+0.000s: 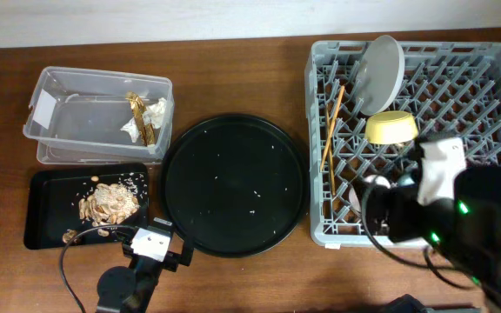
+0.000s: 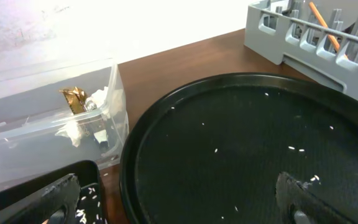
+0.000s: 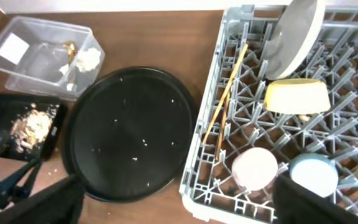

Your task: Sort waste into correct bins and load items into the dishwasher rack

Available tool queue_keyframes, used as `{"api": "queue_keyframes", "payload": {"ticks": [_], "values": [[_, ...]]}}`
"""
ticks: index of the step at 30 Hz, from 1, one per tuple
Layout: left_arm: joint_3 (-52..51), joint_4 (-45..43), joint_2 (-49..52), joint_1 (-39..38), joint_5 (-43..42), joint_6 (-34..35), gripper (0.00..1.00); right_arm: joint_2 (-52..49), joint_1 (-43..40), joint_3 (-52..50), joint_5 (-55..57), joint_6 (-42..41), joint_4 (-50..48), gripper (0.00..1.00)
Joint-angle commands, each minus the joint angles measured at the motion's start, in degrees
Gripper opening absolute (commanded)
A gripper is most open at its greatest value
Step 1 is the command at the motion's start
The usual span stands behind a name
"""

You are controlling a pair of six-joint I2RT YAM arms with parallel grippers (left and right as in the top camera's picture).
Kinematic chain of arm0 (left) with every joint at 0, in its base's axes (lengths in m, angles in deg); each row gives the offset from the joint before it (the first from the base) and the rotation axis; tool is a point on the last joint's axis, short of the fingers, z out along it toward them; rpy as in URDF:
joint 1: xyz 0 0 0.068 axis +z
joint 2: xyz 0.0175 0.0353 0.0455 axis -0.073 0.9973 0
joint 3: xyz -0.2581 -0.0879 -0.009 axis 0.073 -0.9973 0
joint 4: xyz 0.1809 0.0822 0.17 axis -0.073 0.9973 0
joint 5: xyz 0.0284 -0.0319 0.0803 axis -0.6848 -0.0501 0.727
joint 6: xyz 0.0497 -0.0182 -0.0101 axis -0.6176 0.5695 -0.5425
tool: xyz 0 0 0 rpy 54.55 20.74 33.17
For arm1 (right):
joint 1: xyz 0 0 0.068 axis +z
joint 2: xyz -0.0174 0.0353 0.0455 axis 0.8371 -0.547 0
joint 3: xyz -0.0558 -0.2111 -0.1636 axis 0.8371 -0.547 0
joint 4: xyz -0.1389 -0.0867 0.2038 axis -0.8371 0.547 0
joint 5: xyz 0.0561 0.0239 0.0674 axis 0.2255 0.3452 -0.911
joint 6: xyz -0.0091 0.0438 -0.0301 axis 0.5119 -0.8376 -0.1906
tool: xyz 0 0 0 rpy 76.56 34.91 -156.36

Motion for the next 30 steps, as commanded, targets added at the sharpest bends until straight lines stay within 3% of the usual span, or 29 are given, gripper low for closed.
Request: {"api": "queue_keyframes", "payload": {"ticks": [1,5,8,11,15,16,19,22,25,30], "values": [[-0.3,-0.2,-0.3,0.4,0.4,-0.7,0.99,4.8,0.3,-0.2,0.2,-0.7,2.4,0.99],[-0.3,-0.2,-0.3,0.4,0.4,-0.7,0.99,6.1,0.3,-0.1,1.0,0.5,6.5,0.99],[-0.3,-0.2,-0.3,0.4,0.4,-0.7,0.99,7.9,0.3,1.8,2.5,11.4,6.8,0.99],[-0.3,-0.2,-0.3,0.4,0.4,-0.7,0.99,13.2,-3.5,-0.9,7.0,13.1,3.7,0.99],[-0.3,-0.2,-0.3,0.4,0.4,-0.7,0.99,27.0,-15.1,-20.2,0.2,19.9,-20.2,0.99],[-0.3,-0.2,-0.3,0.4,0.4,-0.7,0.99,31.6,-17.9,-30.2,-2.0,20.3,-28.5,0.99],[-0.3,-0.2,-0.3,0.4,0.4,-0.7,0.99,41.5,-23.0,-51.9,-7.4,20.3,-39.8,0.99],[-0.3,-0.2,-0.3,0.4,0.4,-0.7,0.99,49.7,-26.4,-66.9,-7.0,20.3,-44.1,0.99],[-0.3,-0.2,-0.3,0.4,0.4,-0.7,0.99,51.3,-26.7,-74.5,-7.1,20.3,-47.9,0.99],[-0.3,-0.2,-0.3,0.4,0.4,-0.7,0.99,51.3,-25.4,-84.8,-8.0,20.3,-64.5,0.99]]}}
